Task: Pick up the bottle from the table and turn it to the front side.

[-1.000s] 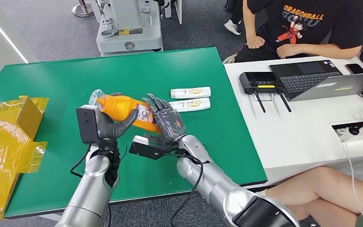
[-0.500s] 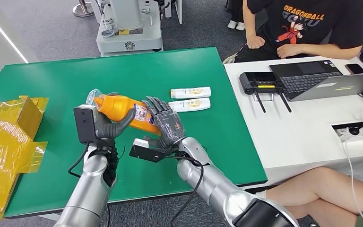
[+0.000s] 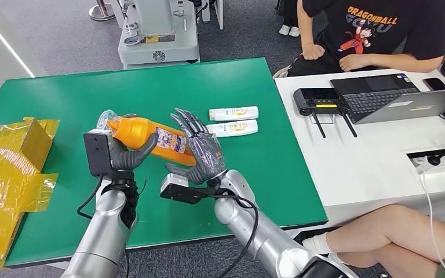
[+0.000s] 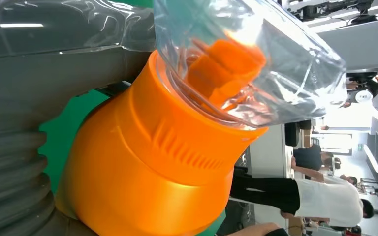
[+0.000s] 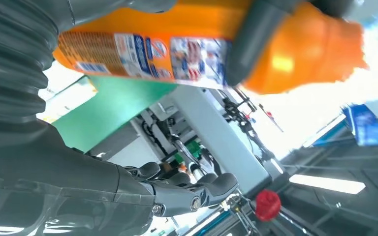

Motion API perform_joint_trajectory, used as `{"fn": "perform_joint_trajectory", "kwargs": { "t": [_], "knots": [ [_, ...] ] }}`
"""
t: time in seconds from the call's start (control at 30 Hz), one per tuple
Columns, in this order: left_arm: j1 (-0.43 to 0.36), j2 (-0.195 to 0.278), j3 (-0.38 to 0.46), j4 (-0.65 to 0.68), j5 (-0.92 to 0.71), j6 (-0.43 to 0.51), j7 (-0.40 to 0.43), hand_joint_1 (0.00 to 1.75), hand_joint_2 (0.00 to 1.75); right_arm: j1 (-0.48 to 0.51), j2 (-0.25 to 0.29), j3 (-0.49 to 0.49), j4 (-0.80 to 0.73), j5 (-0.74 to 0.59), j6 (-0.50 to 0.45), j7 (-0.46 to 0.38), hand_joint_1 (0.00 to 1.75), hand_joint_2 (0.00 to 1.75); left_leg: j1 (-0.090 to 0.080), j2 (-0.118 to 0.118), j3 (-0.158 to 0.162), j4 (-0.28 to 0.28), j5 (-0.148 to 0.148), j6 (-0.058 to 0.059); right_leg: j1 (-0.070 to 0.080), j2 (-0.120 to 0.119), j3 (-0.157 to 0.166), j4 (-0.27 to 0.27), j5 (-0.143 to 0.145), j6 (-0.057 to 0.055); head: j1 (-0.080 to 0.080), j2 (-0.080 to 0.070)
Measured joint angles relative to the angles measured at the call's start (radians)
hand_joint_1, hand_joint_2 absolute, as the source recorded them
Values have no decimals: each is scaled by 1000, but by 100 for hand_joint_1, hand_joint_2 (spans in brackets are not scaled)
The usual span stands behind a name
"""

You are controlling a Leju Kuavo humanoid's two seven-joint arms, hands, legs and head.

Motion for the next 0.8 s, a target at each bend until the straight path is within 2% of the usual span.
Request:
{"fn": "perform_joint_trajectory", "kwargs": {
  "t": [0.2, 0.4, 0.63, 0.8],
  "knots": [
    [1, 29, 27, -3, -5, 35, -7, 175, 175, 76, -13, 11, -192, -128, 48, -4, 0, 175, 0, 0, 0, 0, 0, 0, 0, 0, 0, 0, 0, 0, 0, 0],
    [2, 67, 59, -2, -11, 62, -16, 175, 175, 179, -53, 73, -422, -283, 85, -24, 0, 175, 0, 0, 0, 0, 0, 0, 0, 0, 0, 0, 0, 0, 0, 0],
    [-1, 111, 80, -3, -44, 96, -23, 175, 175, 271, -100, 160, -613, -315, 30, -59, 0, 175, 0, 0, 0, -1, 0, 0, 0, 0, -1, 0, 0, 0, 0, 0],
    [-19, 187, 83, -31, -124, 127, -7, 175, 175, 317, -125, 204, -668, -333, 13, -59, 0, 175, 0, 1, 0, -1, 1, -1, 0, 1, -1, 0, 0, 0, 0, 0]
  ]
}}
